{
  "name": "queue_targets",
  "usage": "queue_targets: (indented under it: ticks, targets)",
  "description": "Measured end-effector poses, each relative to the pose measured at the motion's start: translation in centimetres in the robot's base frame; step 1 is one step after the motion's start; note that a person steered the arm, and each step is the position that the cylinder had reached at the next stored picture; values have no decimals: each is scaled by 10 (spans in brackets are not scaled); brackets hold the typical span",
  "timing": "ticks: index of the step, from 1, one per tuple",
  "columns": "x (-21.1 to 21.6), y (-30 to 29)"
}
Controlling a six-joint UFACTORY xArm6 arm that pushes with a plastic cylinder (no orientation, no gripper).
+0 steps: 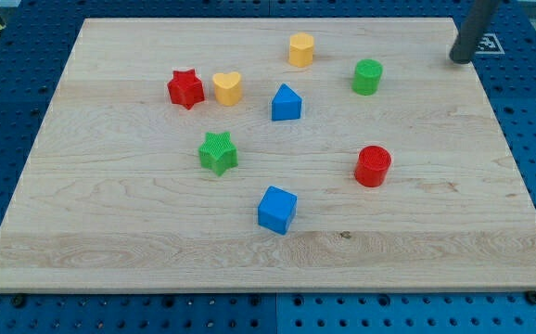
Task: Push the red circle diagonally to the yellow heart
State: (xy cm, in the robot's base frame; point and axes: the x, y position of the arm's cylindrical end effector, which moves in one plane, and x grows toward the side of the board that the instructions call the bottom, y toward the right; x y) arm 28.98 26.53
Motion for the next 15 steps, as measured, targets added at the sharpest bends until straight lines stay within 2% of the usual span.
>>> queue_targets:
  ticks: [1,3,4,6,7,10,12,13,15]
  targets:
    - [-1,-37]
    - [3,-53]
    - [49,-41]
    - [178,-42]
    - [193,-47]
    - [211,-85]
    - [211,-137]
    - [209,-144]
    - [191,-210]
